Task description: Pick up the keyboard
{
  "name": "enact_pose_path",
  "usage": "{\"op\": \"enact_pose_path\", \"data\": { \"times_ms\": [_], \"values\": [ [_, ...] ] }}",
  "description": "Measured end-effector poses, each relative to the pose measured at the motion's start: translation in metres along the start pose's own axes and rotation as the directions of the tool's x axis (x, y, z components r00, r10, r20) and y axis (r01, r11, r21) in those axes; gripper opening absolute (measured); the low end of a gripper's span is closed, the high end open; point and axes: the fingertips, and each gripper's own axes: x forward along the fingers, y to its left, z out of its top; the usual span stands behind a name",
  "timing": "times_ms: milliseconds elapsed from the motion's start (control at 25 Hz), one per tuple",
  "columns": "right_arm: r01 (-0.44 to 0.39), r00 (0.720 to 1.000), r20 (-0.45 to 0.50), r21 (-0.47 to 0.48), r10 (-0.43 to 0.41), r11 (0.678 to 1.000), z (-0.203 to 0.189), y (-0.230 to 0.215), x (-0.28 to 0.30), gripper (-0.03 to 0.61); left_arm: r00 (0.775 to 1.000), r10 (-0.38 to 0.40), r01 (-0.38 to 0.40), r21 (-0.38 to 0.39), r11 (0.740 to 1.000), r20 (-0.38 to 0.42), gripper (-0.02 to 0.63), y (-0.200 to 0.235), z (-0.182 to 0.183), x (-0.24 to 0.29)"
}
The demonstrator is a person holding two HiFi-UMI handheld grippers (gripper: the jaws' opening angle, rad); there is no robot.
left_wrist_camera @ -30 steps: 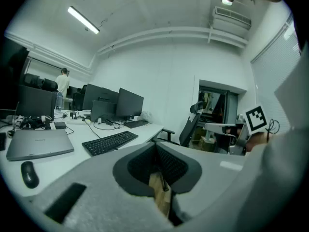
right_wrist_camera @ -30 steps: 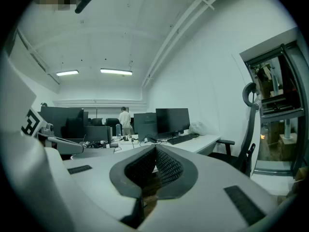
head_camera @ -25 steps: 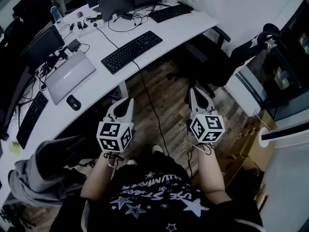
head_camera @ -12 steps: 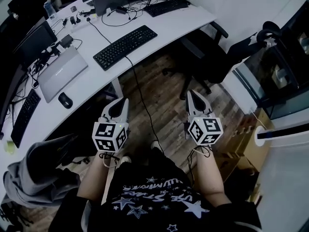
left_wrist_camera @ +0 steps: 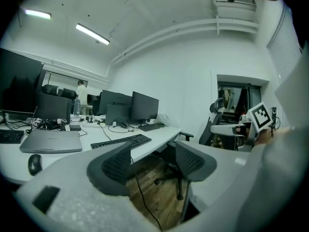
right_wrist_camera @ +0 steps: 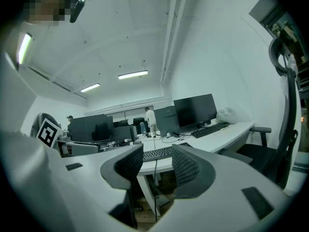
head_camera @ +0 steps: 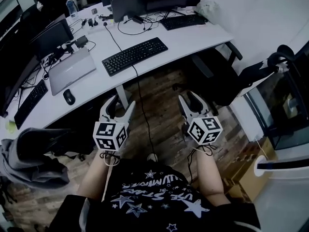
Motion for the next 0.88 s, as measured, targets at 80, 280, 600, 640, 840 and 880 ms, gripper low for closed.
{"op": "enact_pose_path", "data": {
  "times_ms": [80,280,600,640,840,880],
  "values": [
    [-0.037,0.999,-0.032,-0.008,0.037,0.999,-0.004,-0.002,0.007,0.241,1.0,0.023,-0.023,0.001,1.0,0.0,0.328,-0.005,-0.001,0.003],
    [-0.054,0.995,-0.083,-0.085,0.046,0.995,-0.014,-0.003,0.026,0.38,0.998,0.052,-0.052,0.003,0.999,-0.033,0.393,-0.01,-0.01,0.008],
    [-0.098,0.988,-0.127,-0.098,0.085,0.99,-0.021,-0.004,0.068,0.407,0.993,0.095,-0.093,0.026,0.995,-0.063,0.402,0.017,-0.012,0.03],
    [-0.101,0.987,-0.134,-0.095,0.088,0.99,-0.022,-0.006,0.074,0.408,0.993,0.088,-0.086,0.025,0.996,-0.076,0.406,0.022,-0.014,0.037],
    [-0.114,0.978,-0.186,-0.077,0.098,0.991,-0.031,-0.019,0.113,0.411,0.99,0.057,-0.053,0.031,0.998,-0.13,0.414,0.046,-0.021,0.078],
    [-0.111,0.977,-0.194,-0.08,0.094,0.991,-0.031,-0.022,0.124,0.414,0.989,0.057,-0.052,0.037,0.998,-0.134,0.414,0.054,-0.019,0.087]
  ]
}}
